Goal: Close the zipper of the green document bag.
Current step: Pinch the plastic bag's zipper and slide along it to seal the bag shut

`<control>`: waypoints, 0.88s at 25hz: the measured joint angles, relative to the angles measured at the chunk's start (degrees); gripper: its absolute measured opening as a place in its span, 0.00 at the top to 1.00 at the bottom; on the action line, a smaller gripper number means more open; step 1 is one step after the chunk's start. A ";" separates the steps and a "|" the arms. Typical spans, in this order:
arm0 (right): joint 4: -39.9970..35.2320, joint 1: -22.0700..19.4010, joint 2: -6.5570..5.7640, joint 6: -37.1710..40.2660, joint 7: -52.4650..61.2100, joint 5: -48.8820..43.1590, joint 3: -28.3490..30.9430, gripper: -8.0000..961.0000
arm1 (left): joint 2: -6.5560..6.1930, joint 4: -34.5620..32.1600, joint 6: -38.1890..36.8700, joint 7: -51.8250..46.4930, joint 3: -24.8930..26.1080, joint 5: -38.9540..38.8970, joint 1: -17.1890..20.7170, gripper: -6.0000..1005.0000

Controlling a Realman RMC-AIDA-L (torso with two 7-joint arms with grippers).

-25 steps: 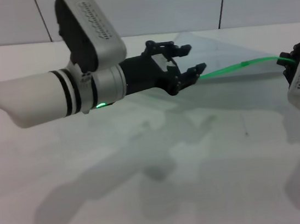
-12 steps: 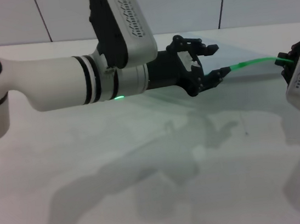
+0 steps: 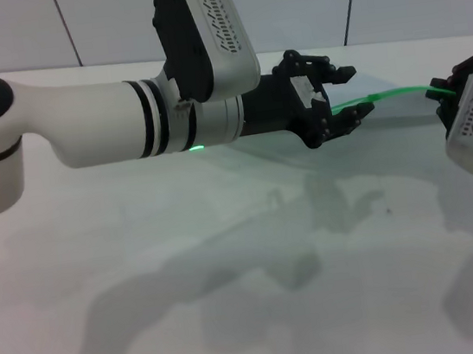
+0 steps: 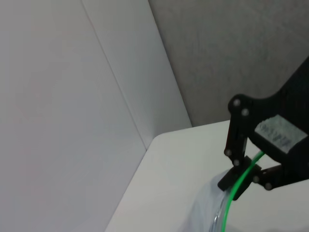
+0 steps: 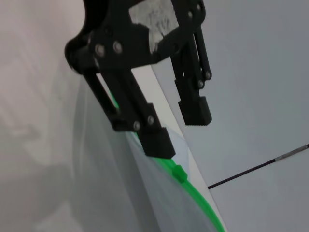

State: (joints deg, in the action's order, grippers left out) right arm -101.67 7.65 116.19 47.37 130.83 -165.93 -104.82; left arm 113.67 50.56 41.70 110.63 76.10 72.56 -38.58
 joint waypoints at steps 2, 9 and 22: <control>-0.27 0.02 0.00 0.01 0.01 0.00 -0.22 0.92 | 0.24 -0.55 -0.26 0.07 0.16 0.32 -0.10 0.52; -1.39 -0.24 0.00 0.10 0.03 0.00 -0.68 0.91 | 0.73 -2.17 -0.35 0.25 0.49 0.57 -0.88 0.52; -2.74 -0.25 0.00 0.72 0.04 0.00 -1.13 0.90 | 1.29 -3.67 -0.01 0.93 2.03 0.57 -1.72 0.60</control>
State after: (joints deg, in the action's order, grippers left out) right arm -104.41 7.40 116.19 48.09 130.87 -165.93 -105.95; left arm 114.96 46.89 41.69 111.56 78.13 73.13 -40.30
